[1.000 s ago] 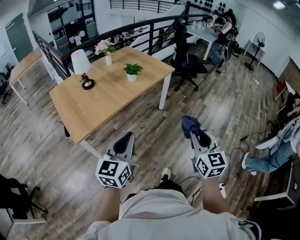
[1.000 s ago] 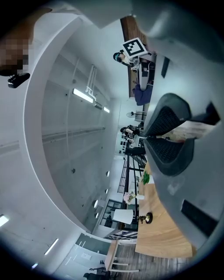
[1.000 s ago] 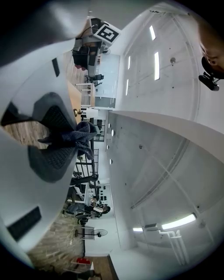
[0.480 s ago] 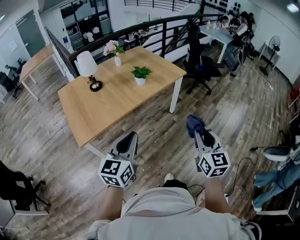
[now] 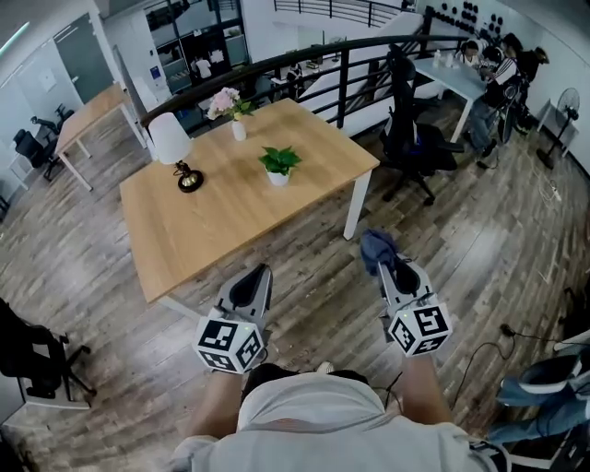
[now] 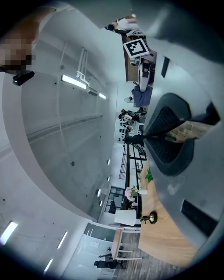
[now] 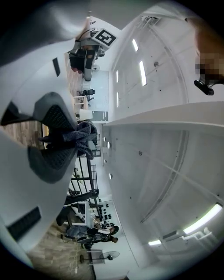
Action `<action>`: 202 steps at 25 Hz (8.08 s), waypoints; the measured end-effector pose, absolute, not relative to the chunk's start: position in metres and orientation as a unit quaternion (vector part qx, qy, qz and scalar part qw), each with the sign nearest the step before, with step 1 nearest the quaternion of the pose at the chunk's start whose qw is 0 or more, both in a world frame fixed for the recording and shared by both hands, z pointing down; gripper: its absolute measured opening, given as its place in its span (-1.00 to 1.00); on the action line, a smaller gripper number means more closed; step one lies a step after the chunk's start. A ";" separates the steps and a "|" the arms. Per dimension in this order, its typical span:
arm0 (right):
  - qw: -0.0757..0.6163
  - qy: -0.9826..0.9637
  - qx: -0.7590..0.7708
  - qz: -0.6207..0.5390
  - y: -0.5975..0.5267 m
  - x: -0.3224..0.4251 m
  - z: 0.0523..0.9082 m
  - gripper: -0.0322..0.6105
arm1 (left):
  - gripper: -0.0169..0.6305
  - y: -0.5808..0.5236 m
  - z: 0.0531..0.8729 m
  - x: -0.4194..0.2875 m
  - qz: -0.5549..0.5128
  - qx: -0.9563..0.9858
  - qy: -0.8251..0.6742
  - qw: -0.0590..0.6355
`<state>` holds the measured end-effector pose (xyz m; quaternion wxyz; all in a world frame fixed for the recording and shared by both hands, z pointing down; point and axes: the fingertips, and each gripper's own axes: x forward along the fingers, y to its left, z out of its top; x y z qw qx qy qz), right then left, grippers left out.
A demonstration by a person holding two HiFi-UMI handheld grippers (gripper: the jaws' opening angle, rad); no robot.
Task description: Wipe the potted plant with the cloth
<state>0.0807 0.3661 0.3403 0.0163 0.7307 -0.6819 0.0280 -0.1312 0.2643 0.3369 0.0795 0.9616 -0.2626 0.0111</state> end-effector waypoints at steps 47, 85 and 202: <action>0.078 -0.761 0.636 0.101 -0.070 0.182 0.397 -0.48 | -0.86 -0.133 0.404 -0.029 0.040 0.920 -0.356 0.160; 0.124 -0.844 0.491 0.179 -0.237 0.181 0.475 -0.48 | -0.61 -0.205 0.635 0.061 0.008 0.753 -0.265 0.603; 0.115 -0.852 0.346 0.376 -0.200 0.093 0.552 -0.51 | -0.59 -0.221 0.656 0.080 -0.073 0.692 -0.268 0.666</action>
